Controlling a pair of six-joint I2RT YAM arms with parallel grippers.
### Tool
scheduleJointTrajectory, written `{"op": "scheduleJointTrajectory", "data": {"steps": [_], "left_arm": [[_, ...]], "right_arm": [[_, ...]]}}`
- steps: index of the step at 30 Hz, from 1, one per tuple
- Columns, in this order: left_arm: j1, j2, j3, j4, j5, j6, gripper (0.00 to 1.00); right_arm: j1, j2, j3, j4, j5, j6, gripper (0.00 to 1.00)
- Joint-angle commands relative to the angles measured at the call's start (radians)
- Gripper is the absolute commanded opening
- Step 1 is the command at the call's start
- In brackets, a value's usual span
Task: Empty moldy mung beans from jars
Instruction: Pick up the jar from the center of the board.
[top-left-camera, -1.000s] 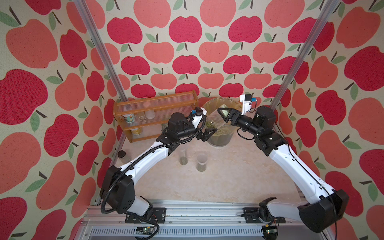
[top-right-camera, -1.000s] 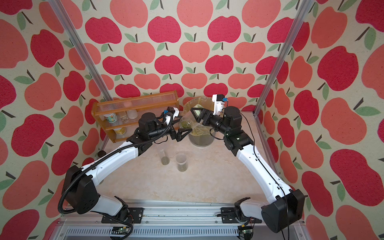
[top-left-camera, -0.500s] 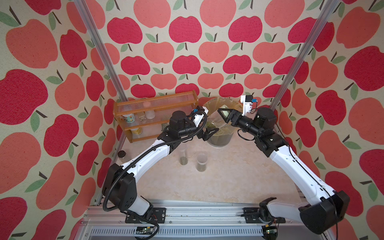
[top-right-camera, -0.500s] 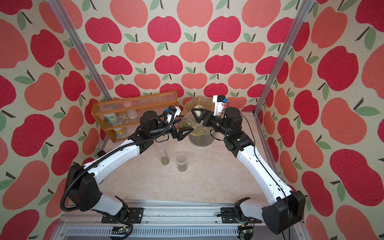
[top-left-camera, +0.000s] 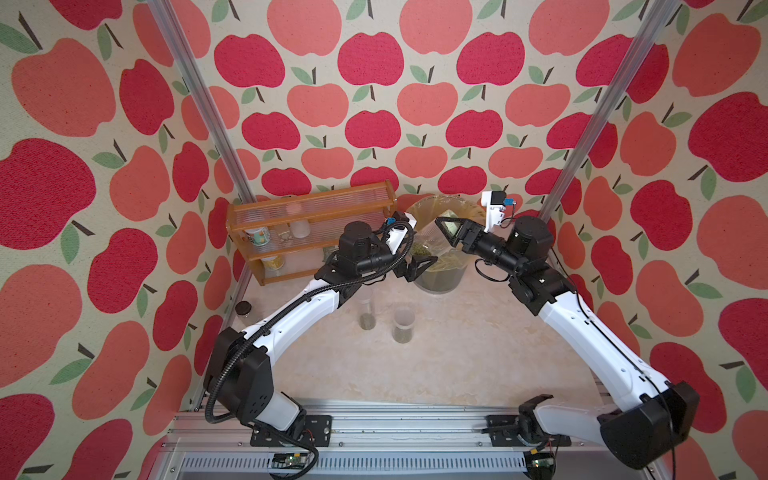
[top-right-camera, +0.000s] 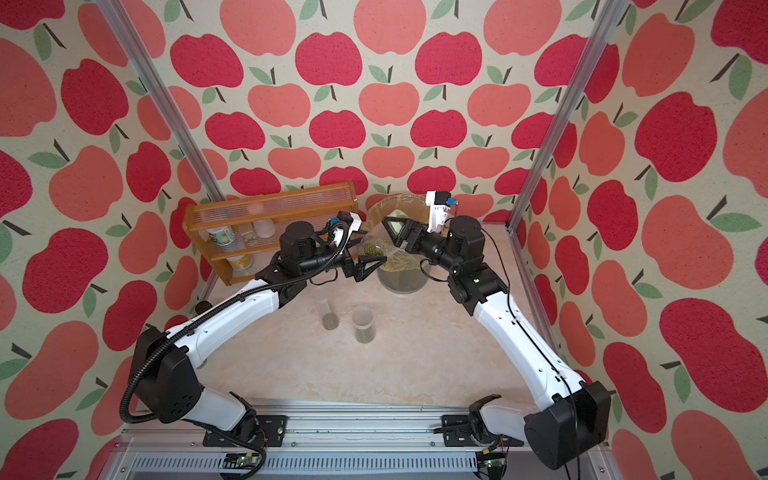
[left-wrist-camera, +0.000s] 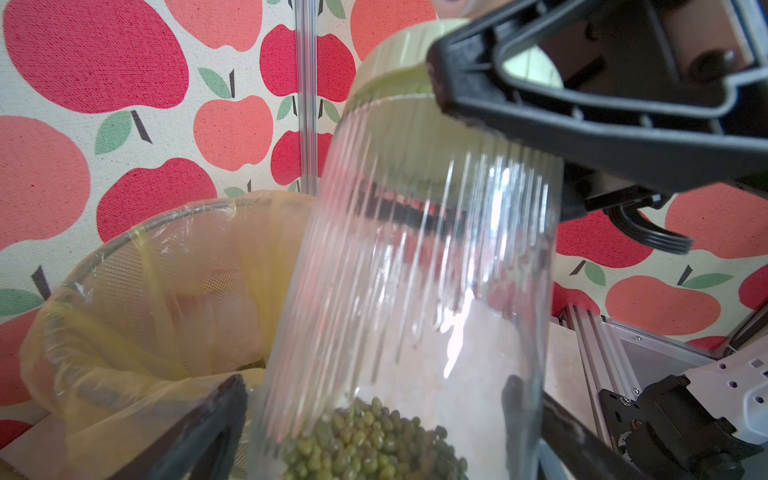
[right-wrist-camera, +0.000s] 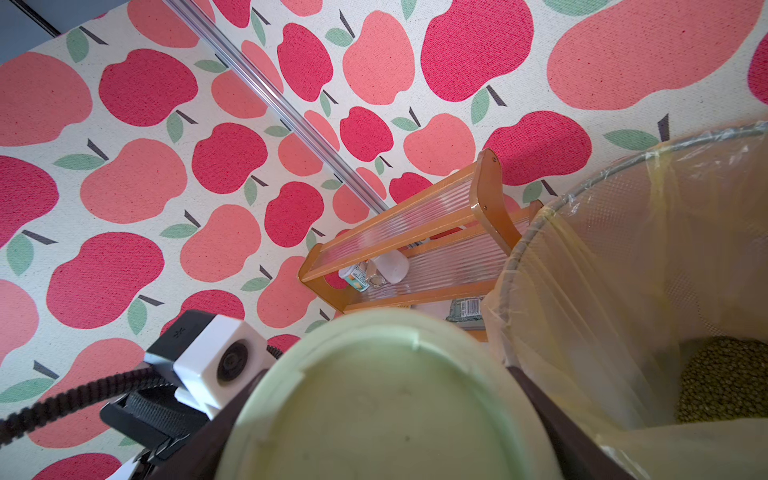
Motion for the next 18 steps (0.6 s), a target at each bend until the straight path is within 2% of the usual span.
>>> {"op": "scheduleJointTrajectory", "data": {"steps": [1, 13, 15, 17, 18], "left_arm": [[-0.001, -0.033, 0.017, -0.027, -0.019, 0.004, 1.00], [0.000, -0.023, 0.019, 0.033, -0.066, 0.009, 0.99], [0.000, -0.017, 0.025, 0.040, -0.069, 0.007, 0.95], [-0.001, -0.013, 0.031, 0.041, -0.072, 0.007, 0.84], [0.000, -0.010, 0.032, 0.045, -0.074, 0.006, 0.81]], "right_arm": [[0.001, -0.007, 0.008, 0.124, -0.035, 0.041, 0.48], [0.000, 0.037, 0.021, 0.196, -0.096, 0.123, 0.48], [0.000, 0.043, 0.023, 0.206, -0.105, 0.138, 0.48], [0.000, 0.046, 0.031, 0.205, -0.113, 0.145, 0.48], [-0.001, 0.046, 0.028, 0.209, -0.113, 0.148, 0.48]]}}
